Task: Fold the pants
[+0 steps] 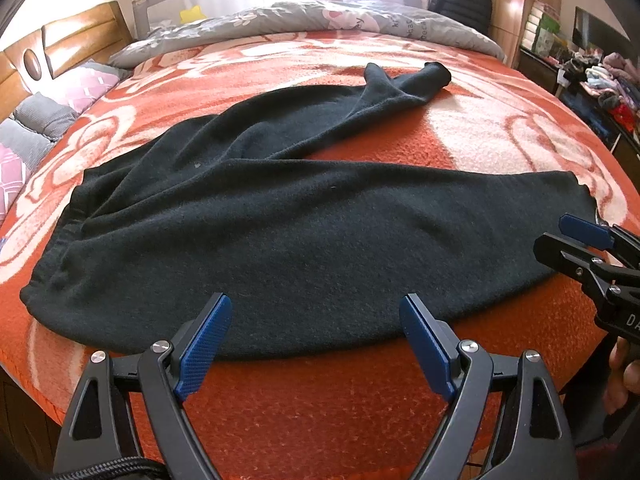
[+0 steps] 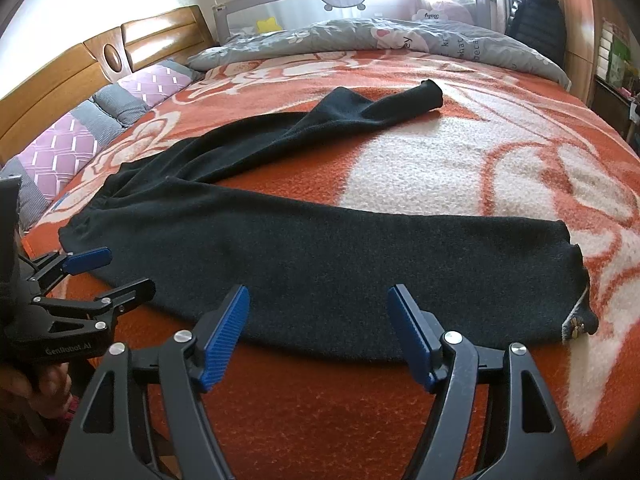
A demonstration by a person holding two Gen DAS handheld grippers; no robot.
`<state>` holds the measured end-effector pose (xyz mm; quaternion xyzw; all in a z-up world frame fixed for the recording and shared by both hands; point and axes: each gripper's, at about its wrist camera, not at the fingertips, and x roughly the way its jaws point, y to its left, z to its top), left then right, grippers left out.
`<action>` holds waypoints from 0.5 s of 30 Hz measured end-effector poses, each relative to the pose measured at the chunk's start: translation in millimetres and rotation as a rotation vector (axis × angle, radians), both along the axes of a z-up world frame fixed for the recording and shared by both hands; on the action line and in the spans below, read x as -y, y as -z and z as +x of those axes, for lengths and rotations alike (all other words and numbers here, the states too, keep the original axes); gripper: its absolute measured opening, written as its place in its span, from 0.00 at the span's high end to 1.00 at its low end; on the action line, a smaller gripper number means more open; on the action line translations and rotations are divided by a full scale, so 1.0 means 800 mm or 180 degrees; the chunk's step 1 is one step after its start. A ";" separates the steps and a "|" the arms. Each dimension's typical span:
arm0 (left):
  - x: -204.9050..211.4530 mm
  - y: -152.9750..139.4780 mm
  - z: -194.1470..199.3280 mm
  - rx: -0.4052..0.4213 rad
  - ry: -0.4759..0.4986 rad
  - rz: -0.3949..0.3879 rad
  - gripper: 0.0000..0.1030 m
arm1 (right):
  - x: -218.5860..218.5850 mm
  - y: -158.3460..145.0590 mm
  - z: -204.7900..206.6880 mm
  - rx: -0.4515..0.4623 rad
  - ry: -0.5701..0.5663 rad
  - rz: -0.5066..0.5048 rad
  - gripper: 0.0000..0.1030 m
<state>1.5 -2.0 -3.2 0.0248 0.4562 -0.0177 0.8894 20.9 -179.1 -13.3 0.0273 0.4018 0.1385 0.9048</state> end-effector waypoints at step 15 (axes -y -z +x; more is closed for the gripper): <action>0.000 0.003 0.003 -0.0027 0.0003 0.0003 0.16 | -0.005 0.002 0.002 -0.0026 -0.0015 0.0002 0.29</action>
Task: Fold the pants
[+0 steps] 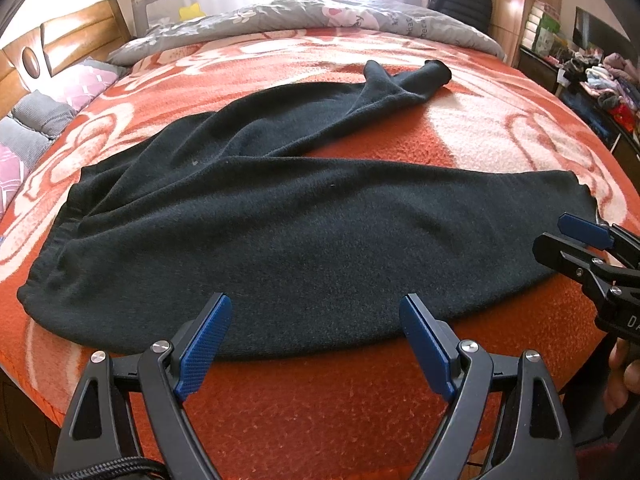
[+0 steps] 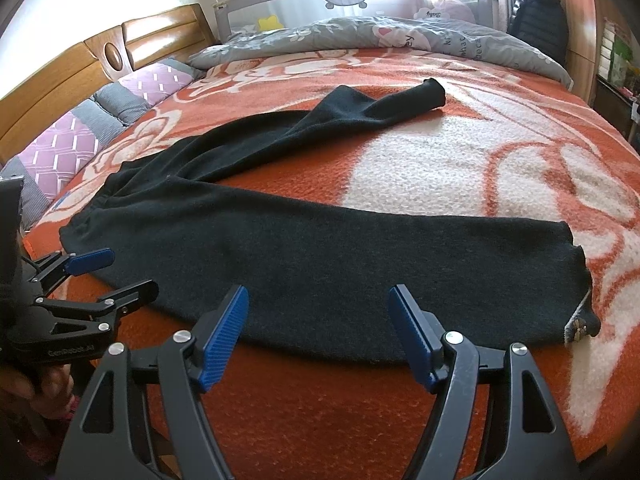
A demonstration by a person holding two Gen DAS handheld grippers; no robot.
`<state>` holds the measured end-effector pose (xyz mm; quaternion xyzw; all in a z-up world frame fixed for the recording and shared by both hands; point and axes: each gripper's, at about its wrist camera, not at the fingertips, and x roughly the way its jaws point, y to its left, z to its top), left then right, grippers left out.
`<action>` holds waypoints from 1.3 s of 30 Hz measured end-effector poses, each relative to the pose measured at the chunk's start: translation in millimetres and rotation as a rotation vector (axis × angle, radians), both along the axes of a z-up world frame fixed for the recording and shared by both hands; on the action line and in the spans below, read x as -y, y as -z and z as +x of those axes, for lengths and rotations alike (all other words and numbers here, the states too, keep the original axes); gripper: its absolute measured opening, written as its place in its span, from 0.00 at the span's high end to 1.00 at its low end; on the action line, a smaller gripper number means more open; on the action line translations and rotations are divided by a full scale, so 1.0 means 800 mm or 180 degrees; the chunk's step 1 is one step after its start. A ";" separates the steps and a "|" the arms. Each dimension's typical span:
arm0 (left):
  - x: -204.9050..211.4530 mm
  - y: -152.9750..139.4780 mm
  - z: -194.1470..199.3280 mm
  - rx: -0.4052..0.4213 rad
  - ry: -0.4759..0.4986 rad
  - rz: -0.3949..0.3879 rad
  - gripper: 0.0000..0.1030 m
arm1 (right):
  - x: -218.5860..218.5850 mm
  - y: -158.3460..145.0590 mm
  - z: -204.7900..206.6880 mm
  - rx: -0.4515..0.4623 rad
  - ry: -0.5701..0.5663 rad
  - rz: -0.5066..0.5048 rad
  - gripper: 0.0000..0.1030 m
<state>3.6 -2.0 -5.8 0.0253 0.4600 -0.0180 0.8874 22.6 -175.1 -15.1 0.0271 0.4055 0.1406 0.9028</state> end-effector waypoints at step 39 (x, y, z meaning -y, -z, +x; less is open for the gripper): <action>-0.023 -0.038 0.151 0.0021 0.0159 -0.0066 0.16 | 0.053 -0.035 0.151 -0.0080 0.0107 0.0229 0.25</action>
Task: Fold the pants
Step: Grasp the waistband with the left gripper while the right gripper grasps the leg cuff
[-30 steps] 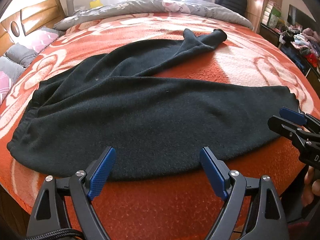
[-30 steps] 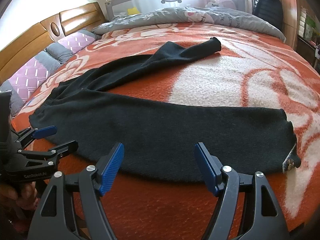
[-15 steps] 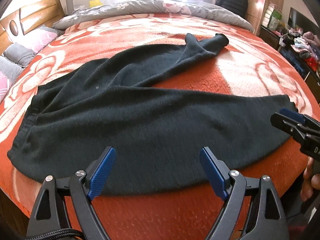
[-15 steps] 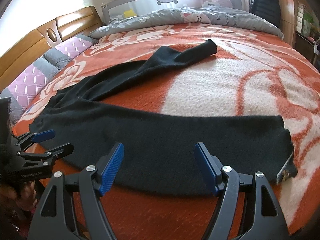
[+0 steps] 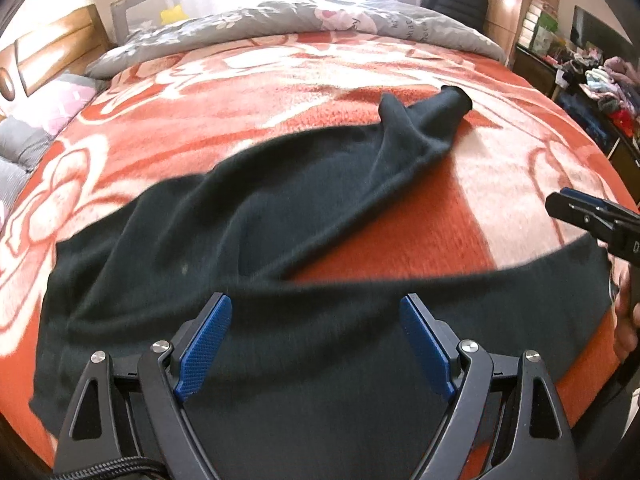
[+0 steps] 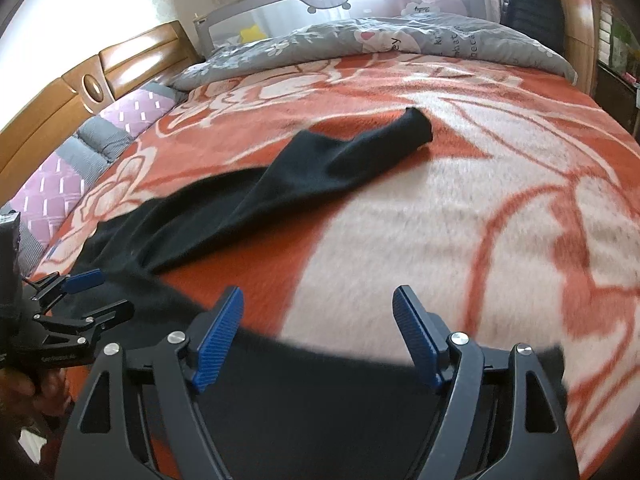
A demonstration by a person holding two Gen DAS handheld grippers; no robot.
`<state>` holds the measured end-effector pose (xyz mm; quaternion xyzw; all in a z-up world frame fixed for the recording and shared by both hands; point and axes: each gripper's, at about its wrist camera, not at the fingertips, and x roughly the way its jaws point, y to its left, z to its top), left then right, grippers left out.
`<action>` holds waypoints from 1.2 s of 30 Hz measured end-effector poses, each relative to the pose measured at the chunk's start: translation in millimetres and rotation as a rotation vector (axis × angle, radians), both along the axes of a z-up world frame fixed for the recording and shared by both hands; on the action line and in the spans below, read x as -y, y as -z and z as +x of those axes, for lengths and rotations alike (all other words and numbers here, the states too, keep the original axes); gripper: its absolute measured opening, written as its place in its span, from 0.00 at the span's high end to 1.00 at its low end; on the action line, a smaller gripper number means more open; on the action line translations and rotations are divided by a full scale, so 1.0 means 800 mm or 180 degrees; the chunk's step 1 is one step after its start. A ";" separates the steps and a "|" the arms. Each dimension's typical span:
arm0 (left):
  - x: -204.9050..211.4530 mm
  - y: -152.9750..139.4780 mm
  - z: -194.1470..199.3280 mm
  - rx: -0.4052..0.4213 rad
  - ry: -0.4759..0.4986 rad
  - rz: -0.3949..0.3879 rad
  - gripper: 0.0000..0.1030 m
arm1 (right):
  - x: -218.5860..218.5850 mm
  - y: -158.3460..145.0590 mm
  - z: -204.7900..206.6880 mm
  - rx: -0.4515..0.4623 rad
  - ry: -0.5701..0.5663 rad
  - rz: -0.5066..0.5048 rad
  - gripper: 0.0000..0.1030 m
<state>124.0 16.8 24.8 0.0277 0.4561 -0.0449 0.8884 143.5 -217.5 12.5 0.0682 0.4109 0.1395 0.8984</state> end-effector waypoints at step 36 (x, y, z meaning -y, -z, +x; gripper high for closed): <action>-0.004 0.079 0.295 -0.0971 0.0937 -0.0156 0.16 | 0.058 0.048 0.346 -0.0631 -0.0070 -0.0054 0.43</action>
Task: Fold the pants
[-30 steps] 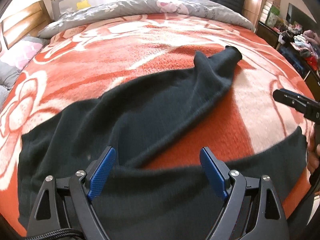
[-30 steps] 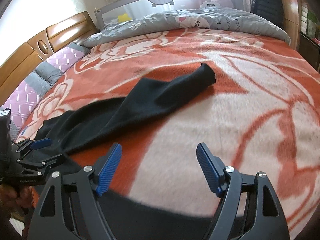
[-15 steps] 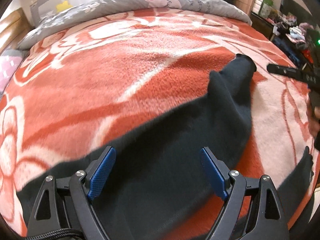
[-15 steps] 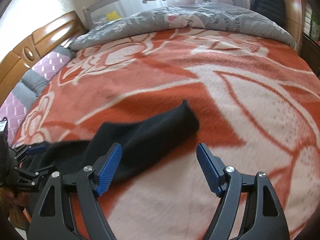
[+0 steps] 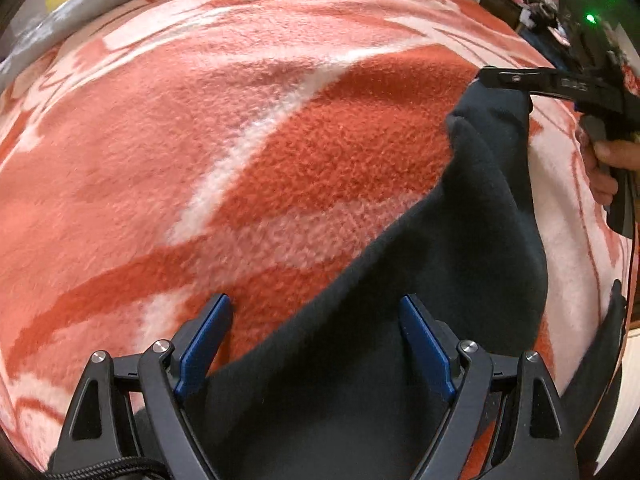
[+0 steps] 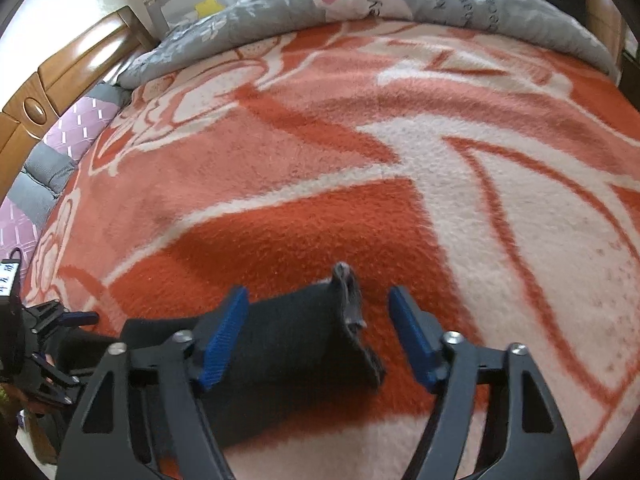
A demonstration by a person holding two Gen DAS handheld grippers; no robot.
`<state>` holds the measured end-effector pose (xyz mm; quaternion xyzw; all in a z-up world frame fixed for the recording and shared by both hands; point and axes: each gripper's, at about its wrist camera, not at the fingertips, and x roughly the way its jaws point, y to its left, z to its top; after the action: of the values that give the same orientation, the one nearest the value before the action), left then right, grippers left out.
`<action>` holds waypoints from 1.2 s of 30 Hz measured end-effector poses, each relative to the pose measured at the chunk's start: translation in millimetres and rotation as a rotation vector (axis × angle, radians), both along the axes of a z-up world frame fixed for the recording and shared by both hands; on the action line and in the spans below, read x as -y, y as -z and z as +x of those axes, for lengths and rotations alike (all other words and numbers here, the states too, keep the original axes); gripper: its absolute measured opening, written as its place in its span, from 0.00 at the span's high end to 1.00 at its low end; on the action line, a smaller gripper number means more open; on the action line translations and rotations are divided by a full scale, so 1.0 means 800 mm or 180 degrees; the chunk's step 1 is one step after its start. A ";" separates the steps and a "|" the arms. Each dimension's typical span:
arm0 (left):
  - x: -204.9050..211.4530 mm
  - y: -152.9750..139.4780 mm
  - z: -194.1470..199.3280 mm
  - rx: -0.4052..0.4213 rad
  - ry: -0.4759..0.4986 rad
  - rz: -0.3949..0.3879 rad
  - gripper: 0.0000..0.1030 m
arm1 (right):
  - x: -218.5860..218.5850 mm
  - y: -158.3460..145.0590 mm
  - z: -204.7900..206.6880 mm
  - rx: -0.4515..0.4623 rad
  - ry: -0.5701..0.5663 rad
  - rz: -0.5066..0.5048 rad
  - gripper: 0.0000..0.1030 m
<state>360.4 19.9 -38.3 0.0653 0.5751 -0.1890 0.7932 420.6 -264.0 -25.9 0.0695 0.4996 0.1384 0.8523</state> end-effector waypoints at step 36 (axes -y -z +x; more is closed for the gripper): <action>0.044 -0.090 -0.270 0.0313 0.0319 -0.0443 0.97 | 0.109 -0.050 -0.282 0.0892 -0.0068 0.0748 0.89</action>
<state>144.3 -14.9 33.8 0.0479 0.5170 -0.2646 0.8127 195.2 -350.9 14.1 0.1434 0.3571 0.2132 0.8980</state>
